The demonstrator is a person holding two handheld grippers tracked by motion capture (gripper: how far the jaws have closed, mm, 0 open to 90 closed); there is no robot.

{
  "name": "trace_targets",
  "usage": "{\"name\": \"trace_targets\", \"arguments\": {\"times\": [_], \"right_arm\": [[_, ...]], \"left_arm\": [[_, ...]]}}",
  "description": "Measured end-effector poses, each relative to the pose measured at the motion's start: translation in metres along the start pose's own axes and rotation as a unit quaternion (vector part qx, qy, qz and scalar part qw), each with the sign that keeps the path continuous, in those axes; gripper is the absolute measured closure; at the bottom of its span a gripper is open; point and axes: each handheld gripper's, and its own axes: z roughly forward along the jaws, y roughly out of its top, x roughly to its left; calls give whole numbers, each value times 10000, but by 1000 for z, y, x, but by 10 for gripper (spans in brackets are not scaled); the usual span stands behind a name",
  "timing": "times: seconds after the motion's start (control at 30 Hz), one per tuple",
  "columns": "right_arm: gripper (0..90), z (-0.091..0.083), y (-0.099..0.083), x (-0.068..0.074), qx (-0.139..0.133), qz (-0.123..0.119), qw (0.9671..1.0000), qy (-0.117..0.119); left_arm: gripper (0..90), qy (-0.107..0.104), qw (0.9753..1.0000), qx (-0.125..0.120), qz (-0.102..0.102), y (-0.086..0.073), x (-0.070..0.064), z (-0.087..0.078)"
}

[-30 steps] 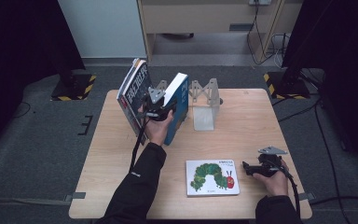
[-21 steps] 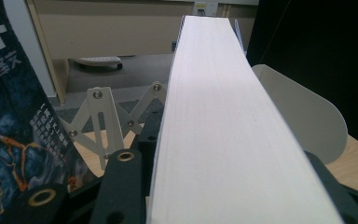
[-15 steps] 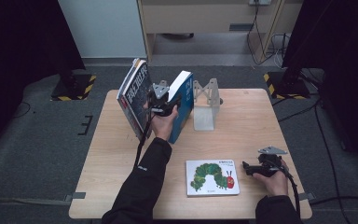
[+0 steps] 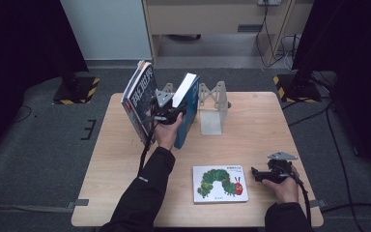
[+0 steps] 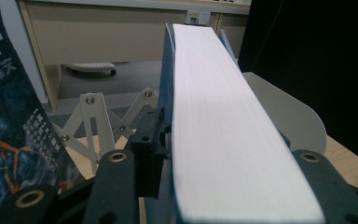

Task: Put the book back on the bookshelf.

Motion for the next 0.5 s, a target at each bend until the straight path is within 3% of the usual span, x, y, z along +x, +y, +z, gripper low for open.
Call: {"name": "trace_targets", "arguments": {"times": [0.23,0.4,0.5], "right_arm": [[29,0,0,0,-1,-2,10000,-11],[29,0,0,0,3,-14,10000,-9],[29,0,0,0,4,-15,10000,-8]], "left_arm": [[501,-106,9999,-14,9,-12,3,-19],[544,-222,9996,87,-120,-19,4,-21],[568,-60,9999,84,6,-19,1,-21]]}}
